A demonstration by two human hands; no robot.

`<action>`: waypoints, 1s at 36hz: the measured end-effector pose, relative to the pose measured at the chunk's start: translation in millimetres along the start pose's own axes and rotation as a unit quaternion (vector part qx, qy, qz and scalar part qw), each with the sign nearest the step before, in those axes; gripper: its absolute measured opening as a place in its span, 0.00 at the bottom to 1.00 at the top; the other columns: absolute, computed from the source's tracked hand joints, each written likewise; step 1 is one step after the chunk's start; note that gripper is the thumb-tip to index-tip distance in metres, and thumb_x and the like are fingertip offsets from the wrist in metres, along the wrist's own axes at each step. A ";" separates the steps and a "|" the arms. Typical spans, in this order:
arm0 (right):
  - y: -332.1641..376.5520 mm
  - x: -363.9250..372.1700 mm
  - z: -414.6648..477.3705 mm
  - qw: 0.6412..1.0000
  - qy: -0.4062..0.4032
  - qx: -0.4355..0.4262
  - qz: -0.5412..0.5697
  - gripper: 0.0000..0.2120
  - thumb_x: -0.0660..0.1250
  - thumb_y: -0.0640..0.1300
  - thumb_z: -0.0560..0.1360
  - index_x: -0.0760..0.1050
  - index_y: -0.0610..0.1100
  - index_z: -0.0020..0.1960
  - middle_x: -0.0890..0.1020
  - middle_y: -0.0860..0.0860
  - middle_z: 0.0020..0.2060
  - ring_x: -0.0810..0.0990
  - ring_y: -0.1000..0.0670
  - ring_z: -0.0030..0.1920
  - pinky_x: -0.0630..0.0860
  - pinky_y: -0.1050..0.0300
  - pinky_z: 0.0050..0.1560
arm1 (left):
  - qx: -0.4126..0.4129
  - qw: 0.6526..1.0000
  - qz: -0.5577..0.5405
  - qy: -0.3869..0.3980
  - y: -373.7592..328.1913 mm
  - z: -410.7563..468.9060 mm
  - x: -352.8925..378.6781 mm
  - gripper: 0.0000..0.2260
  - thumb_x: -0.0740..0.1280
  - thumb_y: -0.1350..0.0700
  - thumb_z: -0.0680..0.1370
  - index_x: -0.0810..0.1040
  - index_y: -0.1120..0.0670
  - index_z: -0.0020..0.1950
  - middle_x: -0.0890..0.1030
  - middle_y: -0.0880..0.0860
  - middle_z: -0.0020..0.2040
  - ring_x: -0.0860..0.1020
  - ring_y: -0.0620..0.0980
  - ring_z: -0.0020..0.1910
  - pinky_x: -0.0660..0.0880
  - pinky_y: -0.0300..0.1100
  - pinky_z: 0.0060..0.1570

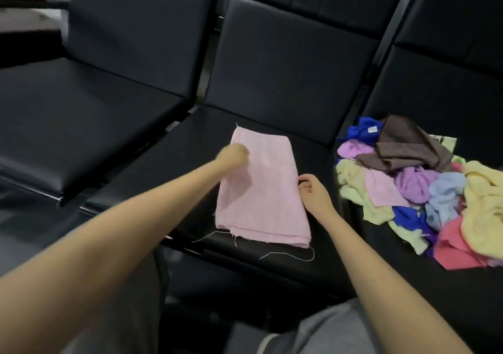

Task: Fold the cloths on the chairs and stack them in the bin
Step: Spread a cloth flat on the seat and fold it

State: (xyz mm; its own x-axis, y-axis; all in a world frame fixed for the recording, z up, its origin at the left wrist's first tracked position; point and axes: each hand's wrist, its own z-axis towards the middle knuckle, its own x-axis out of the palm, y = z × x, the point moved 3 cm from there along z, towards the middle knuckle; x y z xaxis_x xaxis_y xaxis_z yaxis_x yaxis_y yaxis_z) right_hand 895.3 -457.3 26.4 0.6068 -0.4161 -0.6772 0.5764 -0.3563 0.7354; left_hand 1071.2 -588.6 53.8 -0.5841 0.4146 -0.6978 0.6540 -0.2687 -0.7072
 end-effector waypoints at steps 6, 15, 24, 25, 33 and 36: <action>-5.4 -5.5 -2.9 0.989 0.145 -0.029 -0.008 0.30 0.66 0.34 0.74 0.62 0.51 0.71 0.69 0.48 0.62 0.71 0.48 0.61 0.68 0.60 0.58 | 0.113 0.982 0.131 0.074 62.6 -3.2 -20.1 0.27 0.61 0.67 0.75 0.64 0.54 0.74 0.66 0.53 0.73 0.65 0.53 0.71 0.61 0.45 0.70; -3.8 -17.0 -23.8 0.942 0.291 -0.037 -0.163 0.41 0.70 0.37 0.72 0.48 0.54 0.73 0.54 0.49 0.69 0.61 0.47 0.69 0.64 0.55 0.66 | 0.186 0.950 0.171 0.181 48.4 -38.2 -3.6 0.31 0.65 0.60 0.74 0.60 0.42 0.74 0.48 0.54 0.77 0.40 0.52 0.76 0.47 0.50 0.72; 22.1 -19.9 -31.2 0.959 0.169 -0.191 -0.126 0.13 0.65 0.40 0.74 0.76 0.28 0.47 0.79 0.36 0.48 0.76 0.40 0.52 0.69 0.48 0.60 | 0.272 0.933 0.010 0.236 38.5 -51.3 -3.5 0.20 0.60 0.60 0.68 0.81 0.52 0.57 0.80 0.50 0.60 0.75 0.45 0.62 0.70 0.38 0.62; 23.9 -22.2 -33.6 0.965 0.172 -0.173 -0.096 0.11 0.65 0.39 0.76 0.78 0.30 0.49 0.80 0.37 0.49 0.78 0.42 0.52 0.70 0.48 0.60 | 0.258 0.937 -0.001 0.235 38.3 -51.8 -4.7 0.20 0.61 0.61 0.68 0.81 0.56 0.57 0.82 0.53 0.57 0.78 0.46 0.57 0.74 0.41 0.60; 30.9 -31.5 -43.9 0.929 0.347 -0.089 0.095 0.14 0.78 0.56 0.58 0.85 0.48 0.38 0.85 0.53 0.38 0.82 0.57 0.42 0.75 0.64 0.47 | 0.238 0.896 -0.046 0.373 21.6 -68.0 -23.7 0.11 0.67 0.61 0.65 0.84 0.59 0.45 0.84 0.53 0.41 0.79 0.45 0.41 0.75 0.36 0.44; 41.2 -37.1 -34.8 0.941 0.249 -0.084 0.211 0.21 0.77 0.62 0.58 0.82 0.45 0.38 0.85 0.52 0.36 0.82 0.55 0.39 0.78 0.63 0.42 | 0.204 0.909 -0.161 0.327 10.8 -63.5 -27.9 0.09 0.69 0.57 0.63 0.82 0.60 0.40 0.80 0.51 0.38 0.77 0.45 0.37 0.73 0.38 0.40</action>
State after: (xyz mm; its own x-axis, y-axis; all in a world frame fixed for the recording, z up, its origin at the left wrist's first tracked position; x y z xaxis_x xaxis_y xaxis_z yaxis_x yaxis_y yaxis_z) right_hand 915.6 -427.4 81.0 0.9587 -0.0320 -0.2826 0.2787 -0.0921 0.9560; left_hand 1125.1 -547.9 72.9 -0.2155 0.9210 -0.3246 0.1895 -0.2867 -0.9391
